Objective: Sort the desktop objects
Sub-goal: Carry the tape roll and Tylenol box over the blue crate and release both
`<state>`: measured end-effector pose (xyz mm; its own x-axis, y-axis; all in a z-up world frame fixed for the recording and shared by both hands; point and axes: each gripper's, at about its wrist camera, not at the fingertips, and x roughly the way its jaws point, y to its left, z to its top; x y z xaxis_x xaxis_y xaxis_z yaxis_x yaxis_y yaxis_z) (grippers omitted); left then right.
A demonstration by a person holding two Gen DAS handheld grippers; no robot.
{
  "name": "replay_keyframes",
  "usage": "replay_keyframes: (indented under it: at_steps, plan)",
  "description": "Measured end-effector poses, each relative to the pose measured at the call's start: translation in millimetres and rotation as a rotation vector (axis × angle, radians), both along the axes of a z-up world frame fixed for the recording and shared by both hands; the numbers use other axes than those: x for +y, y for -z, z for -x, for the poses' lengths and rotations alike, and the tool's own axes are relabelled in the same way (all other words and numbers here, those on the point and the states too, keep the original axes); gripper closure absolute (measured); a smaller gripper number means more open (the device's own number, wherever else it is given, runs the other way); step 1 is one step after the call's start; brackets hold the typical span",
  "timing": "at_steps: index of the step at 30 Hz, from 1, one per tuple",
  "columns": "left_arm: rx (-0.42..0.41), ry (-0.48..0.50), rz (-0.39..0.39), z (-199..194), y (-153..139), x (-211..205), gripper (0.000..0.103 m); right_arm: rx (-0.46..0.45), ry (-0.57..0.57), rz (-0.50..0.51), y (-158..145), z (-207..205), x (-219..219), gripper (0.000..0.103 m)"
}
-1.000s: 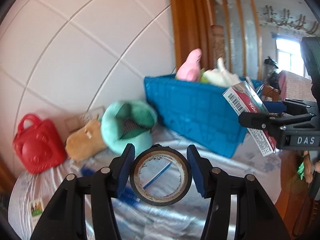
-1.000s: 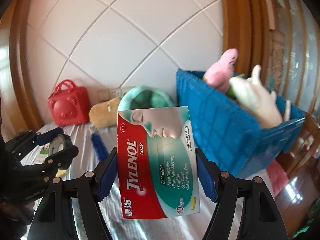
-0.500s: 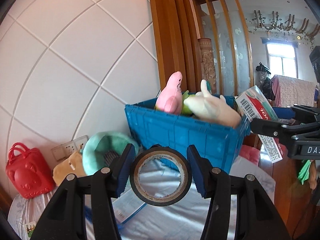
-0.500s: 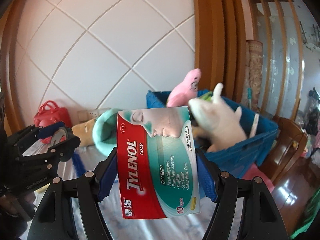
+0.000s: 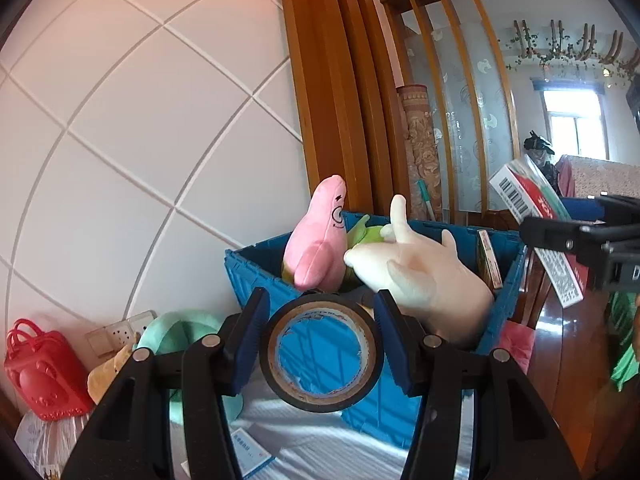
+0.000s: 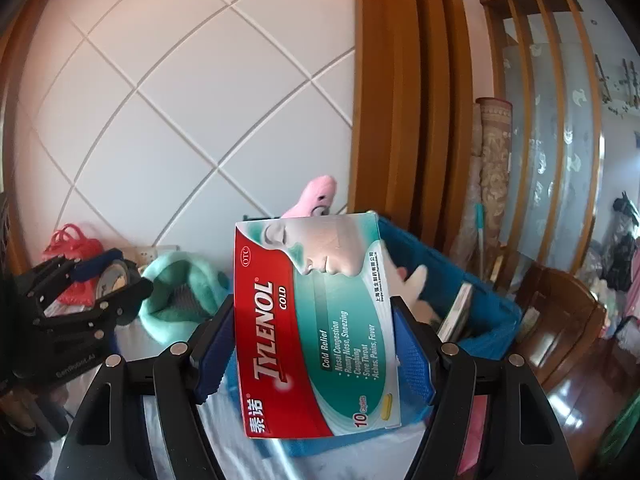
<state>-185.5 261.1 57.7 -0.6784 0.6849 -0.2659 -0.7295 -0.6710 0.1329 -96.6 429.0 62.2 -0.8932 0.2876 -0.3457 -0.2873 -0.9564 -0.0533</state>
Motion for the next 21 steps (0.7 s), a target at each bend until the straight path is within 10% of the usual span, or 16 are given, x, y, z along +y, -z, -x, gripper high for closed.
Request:
replay_keyframes:
  at_steps: [21]
  plan:
    - [0.015,-0.047,0.045,64,-41,136,0.050,-0.120,0.074,0.111,-3,107,174,0.031]
